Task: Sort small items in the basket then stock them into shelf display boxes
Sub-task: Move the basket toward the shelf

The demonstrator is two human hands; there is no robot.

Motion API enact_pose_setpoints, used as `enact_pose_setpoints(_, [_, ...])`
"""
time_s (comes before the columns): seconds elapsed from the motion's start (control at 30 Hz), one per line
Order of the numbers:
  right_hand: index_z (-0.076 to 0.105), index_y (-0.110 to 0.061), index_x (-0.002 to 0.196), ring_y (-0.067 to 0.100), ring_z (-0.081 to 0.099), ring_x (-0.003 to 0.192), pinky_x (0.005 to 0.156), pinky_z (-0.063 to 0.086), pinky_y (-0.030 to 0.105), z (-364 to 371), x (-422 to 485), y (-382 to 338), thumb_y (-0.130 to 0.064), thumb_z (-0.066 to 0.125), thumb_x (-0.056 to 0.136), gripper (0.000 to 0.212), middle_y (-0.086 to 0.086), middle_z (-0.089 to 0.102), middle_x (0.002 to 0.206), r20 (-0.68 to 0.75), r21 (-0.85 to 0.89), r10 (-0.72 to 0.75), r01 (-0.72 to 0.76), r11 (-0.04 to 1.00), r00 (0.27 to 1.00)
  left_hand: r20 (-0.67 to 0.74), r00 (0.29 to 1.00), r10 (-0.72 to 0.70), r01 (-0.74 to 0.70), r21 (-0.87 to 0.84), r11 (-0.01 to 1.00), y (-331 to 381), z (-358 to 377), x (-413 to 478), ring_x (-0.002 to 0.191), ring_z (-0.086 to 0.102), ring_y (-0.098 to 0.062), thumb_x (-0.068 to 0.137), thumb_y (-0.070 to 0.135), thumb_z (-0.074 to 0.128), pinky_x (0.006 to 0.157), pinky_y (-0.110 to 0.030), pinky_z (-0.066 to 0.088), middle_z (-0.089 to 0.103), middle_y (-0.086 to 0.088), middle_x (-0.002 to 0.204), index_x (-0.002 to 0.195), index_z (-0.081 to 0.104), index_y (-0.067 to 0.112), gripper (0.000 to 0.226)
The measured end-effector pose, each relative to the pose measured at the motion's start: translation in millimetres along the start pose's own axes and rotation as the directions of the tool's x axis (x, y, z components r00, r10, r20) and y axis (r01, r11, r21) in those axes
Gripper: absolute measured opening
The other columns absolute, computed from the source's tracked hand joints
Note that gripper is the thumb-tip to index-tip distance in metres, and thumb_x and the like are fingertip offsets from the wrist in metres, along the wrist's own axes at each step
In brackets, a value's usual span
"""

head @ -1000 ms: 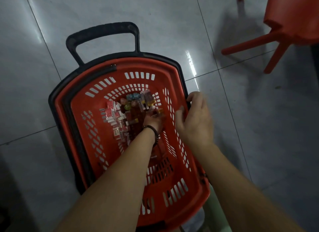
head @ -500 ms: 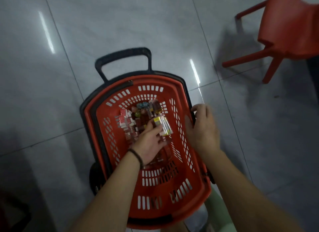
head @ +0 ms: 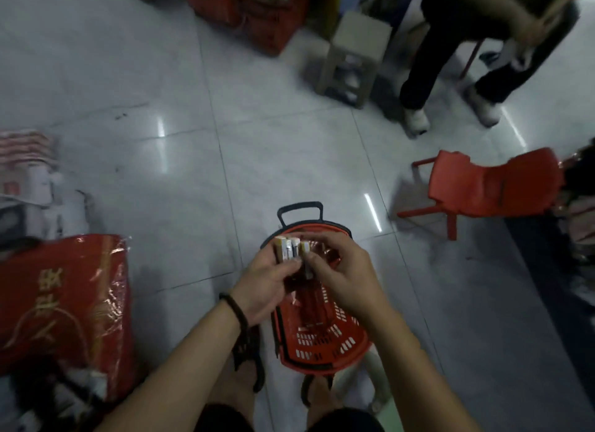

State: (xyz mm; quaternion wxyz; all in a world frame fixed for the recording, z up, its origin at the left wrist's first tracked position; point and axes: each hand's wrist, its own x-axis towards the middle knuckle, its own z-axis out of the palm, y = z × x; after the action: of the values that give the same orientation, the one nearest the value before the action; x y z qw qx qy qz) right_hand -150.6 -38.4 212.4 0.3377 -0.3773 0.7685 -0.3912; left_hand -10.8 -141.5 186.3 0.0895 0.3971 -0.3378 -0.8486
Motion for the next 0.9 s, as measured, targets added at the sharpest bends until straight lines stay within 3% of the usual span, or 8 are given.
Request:
enact_pose_setpoints(0.17, [0.076,-0.037,0.121,0.007,0.068,0.098,0.084,0.058,0.032,-29,-42,-122,-0.031,0.082,0.093,0.029,-0.013,0.071,0.11,0.056,0.051,-0.138,0.135,0.989,0.989,-0.041,0.991,0.129,-0.124,0.114,0.986,82,20,-115,0.124,0.063,-0.048,0.1,-0.007,0.058,0.106,-0.062,0.052,0.066,-0.03,0.131,0.136,0.054,-0.001,0.036])
enact_pose_setpoints(0.3, [0.079,-0.028,0.116,0.019,0.075,0.087,0.081,0.062,0.045,-31,-65,-177,-0.015,0.081,0.094,0.025,-0.004,0.079,0.098,0.124,0.201,-0.221,0.194,0.96,0.967,-0.14,0.953,0.268,-0.265,0.042,0.963,104,30,-204,0.113,0.071,-0.038,0.104,-0.006,0.052,0.094,-0.047,0.06,0.07,-0.026,0.125,0.134,0.051,0.001,0.031])
enact_pose_setpoints(0.4, [0.078,-0.015,0.112,0.025,0.076,0.081,0.075,0.063,0.041,-21,-86,-217,-0.001,0.073,0.096,0.022,0.008,0.079,0.086,0.176,0.382,-0.273,0.19,0.904,0.946,-0.301,0.892,0.338,-0.376,-0.076,0.923,93,41,-262,0.112,0.071,-0.041,0.1,-0.004,0.06,0.09,-0.043,0.06,0.073,-0.023,0.122,0.125,0.053,0.004,0.027])
enact_pose_setpoints(0.47, [0.076,-0.008,0.109,0.021,0.072,0.071,0.066,0.061,0.033,-9,-101,-243,0.003,0.071,0.096,0.017,0.011,0.078,0.081,0.222,0.445,-0.316,0.192,0.875,0.923,-0.384,0.839,0.386,-0.456,-0.109,0.883,86,44,-299,0.102,0.07,-0.034,0.098,0.001,0.064,0.086,-0.039,0.058,0.074,-0.02,0.123,0.117,0.054,0.009,0.023])
enact_pose_setpoints(0.57, [0.076,-0.006,0.105,0.026,0.07,0.069,0.064,0.061,0.035,14,-124,-277,0.005,0.074,0.094,0.016,0.017,0.072,0.079,0.321,0.492,-0.406,0.216,0.844,0.856,-0.555,0.707,0.439,-0.566,-0.071,0.821,81,33,-350,0.089,0.067,-0.022,0.1,0.003,0.066,0.073,-0.03,0.055,0.072,-0.023,0.118,0.118,0.057,0.008,0.021])
enact_pose_setpoints(0.77, [0.082,-0.026,0.1,0.011,0.07,0.077,0.066,0.052,0.018,73,-188,-347,-0.006,0.089,0.084,0.027,-0.015,0.072,0.088,0.502,0.362,-0.664,0.562,0.744,0.555,-0.748,0.418,0.515,-0.727,0.064,0.683,70,4,-471,0.077,0.063,-0.018,0.1,0.001,0.064,0.068,-0.03,0.052,0.067,-0.018,0.095,0.115,0.067,-0.004,0.016])
enact_pose_setpoints(0.83, [0.081,-0.032,0.104,0.011,0.069,0.086,0.069,0.052,0.017,99,-210,-374,-0.014,0.09,0.084,0.029,-0.016,0.069,0.097,0.557,0.268,-0.735,0.754,0.599,0.386,-0.79,0.328,0.518,-0.761,0.104,0.64,58,-6,-515,0.072,0.066,-0.015,0.1,0.0,0.064,0.064,-0.027,0.054,0.072,-0.009,0.089,0.11,0.071,0.003,0.013])
enact_pose_setpoints(0.9, [0.079,-0.033,0.109,0.001,0.064,0.089,0.072,0.047,0.012,129,-236,-403,-0.021,0.085,0.087,0.026,-0.021,0.066,0.102,0.619,0.189,-0.763,0.908,0.374,0.185,-0.827,0.236,0.51,-0.758,0.172,0.629,41,-22,-557,0.073,0.067,-0.016,0.099,0.003,0.068,0.064,-0.028,0.054,0.074,-0.006,0.085,0.11,0.075,0.012,0.016])
